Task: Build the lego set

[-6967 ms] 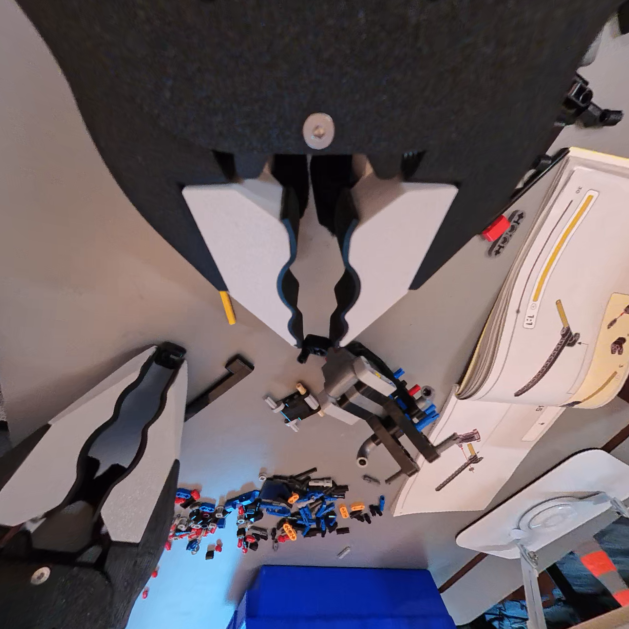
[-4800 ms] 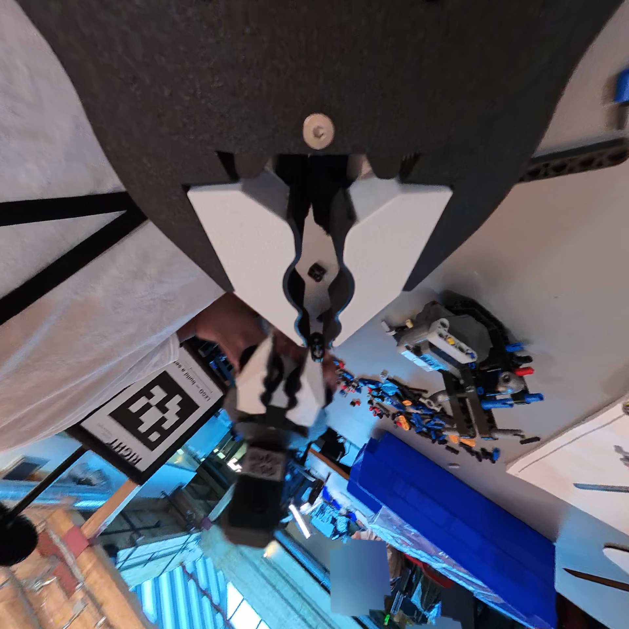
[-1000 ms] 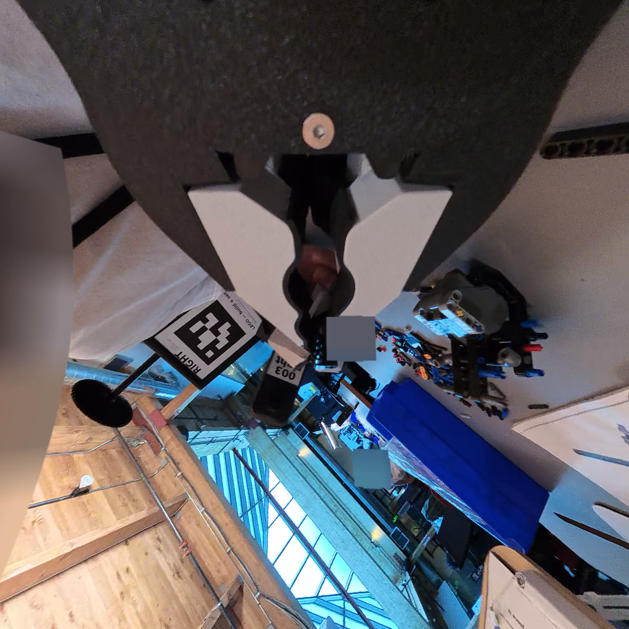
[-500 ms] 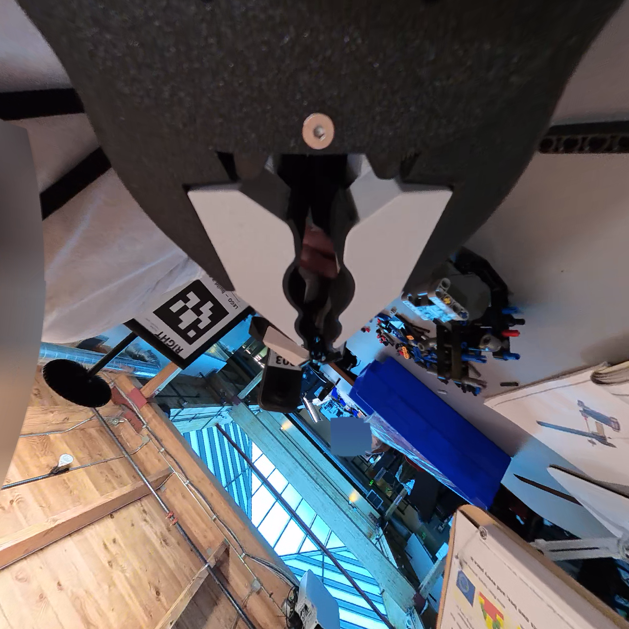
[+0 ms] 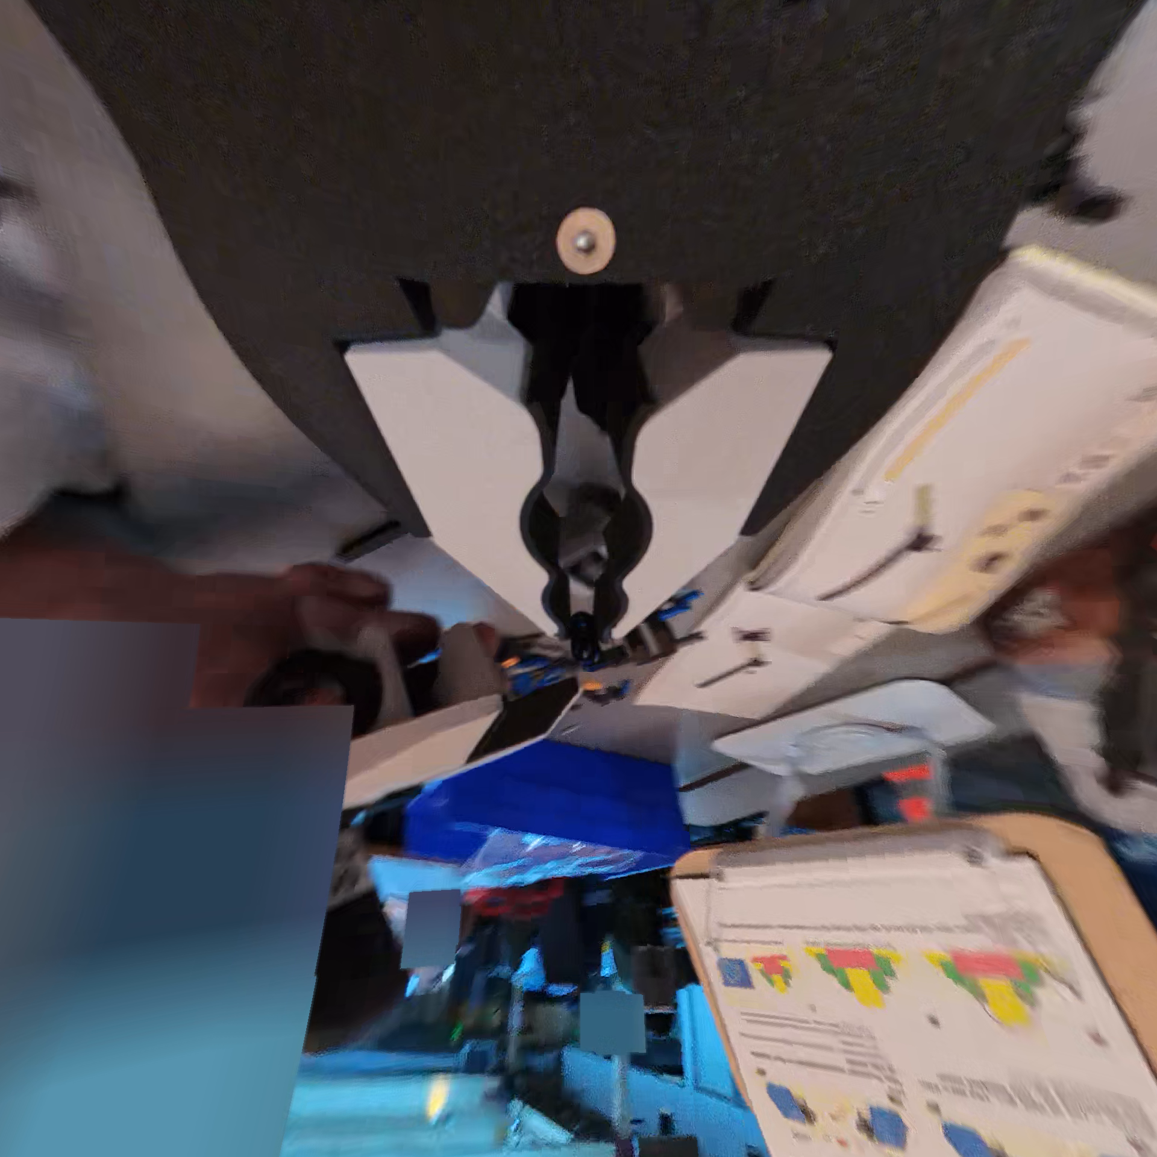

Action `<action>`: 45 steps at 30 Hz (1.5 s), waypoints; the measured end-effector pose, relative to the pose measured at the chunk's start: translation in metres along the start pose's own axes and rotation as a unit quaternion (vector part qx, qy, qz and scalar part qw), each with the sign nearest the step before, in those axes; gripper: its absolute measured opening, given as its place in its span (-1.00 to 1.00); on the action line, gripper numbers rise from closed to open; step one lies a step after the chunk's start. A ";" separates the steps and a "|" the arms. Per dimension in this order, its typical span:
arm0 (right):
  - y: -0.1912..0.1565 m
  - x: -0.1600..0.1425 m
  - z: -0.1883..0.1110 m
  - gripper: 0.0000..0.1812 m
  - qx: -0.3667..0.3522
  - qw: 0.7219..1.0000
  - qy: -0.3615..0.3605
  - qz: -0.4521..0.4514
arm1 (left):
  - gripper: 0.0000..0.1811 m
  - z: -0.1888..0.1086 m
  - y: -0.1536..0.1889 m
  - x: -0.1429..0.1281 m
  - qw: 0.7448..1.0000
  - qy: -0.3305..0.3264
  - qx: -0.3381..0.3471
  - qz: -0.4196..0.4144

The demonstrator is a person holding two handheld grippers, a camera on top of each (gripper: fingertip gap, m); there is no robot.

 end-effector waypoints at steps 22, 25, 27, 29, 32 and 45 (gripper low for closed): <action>0.000 -0.018 0.006 -0.81 -0.081 0.989 -0.030 -0.117 | -0.81 0.005 0.012 -0.003 0.931 -0.037 0.160 0.325; -0.002 -0.018 0.007 -0.81 -0.077 0.989 -0.022 -0.125 | -0.83 0.005 0.014 -0.004 0.935 -0.035 0.150 0.321; -0.001 -0.019 0.008 -0.81 -0.071 0.990 -0.016 -0.120 | -0.87 0.006 0.015 -0.006 0.938 -0.039 0.141 0.313; -0.002 -0.019 0.008 -0.81 -0.052 0.993 -0.009 -0.103 | -0.91 0.005 0.014 -0.005 0.939 -0.035 0.143 0.312; 0.000 -0.022 0.008 -0.81 -0.044 0.995 -0.008 -0.089 | -0.93 0.006 0.013 -0.008 0.935 -0.042 0.142 0.323; 0.003 -0.027 0.007 -0.81 -0.054 0.991 -0.022 -0.117 | -0.84 0.007 0.011 -0.014 0.879 -0.075 0.190 0.432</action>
Point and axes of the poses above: each gripper's, where its closed fingertips meet, z out along the fingers, x out of its top, y = z × x across the jaws, the point moved 1 cm from there along -z, back along the fingers, and after that the axes turned 1 degree about -y, right-handed, at the moved point
